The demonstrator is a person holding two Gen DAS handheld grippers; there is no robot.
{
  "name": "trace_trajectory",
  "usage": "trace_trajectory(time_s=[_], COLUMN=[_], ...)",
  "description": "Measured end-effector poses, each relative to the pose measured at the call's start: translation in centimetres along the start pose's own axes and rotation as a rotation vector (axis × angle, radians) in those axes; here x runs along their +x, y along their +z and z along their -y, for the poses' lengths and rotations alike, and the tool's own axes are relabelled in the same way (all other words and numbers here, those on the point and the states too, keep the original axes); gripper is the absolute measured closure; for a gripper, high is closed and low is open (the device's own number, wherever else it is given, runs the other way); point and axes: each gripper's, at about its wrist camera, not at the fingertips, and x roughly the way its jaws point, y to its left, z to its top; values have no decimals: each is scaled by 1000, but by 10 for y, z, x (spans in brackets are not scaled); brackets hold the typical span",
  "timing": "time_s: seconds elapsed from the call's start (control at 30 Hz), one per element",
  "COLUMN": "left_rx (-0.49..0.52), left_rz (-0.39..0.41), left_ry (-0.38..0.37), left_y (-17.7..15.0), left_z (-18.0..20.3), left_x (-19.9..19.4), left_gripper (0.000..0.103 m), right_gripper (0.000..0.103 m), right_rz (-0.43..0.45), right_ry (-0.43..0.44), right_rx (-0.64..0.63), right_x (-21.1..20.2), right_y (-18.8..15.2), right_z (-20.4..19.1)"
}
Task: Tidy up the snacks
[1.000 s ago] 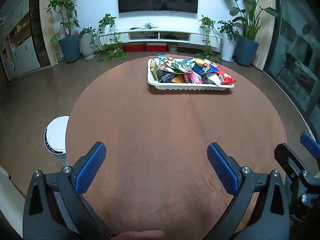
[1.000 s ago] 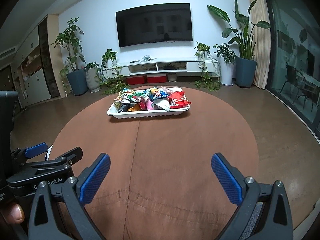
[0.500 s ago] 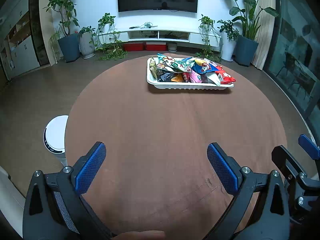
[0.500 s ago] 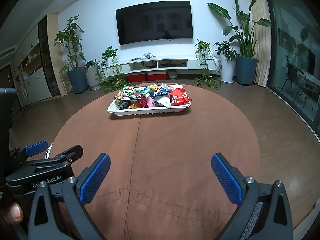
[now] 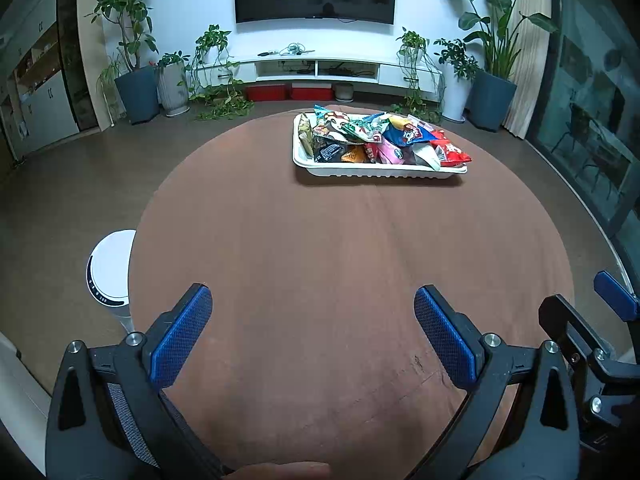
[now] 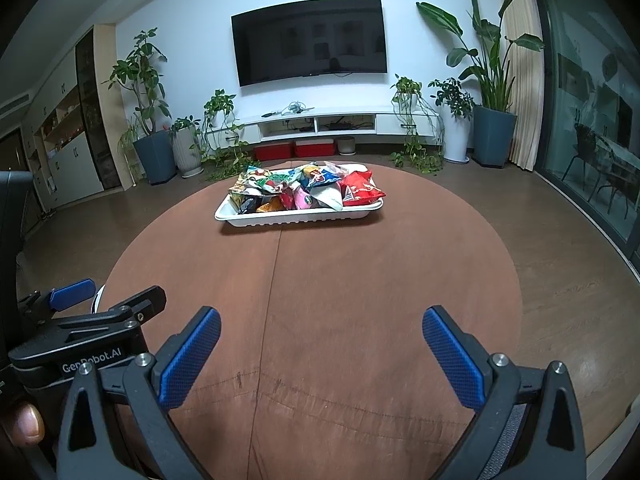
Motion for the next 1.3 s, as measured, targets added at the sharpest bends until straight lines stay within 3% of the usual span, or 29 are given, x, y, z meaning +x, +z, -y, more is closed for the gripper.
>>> trace_trajectory(time_s=[1.3], left_rx=[-1], left_rz=[-2], left_ry=[-2], left_y=[-2], left_z=[0], left_x=[1], left_gripper=[1], right_gripper=[0], right_rz=[-6], right_ry=[2], right_rx=[2], right_x=[-1], right_y=[-2], right_z=[-1])
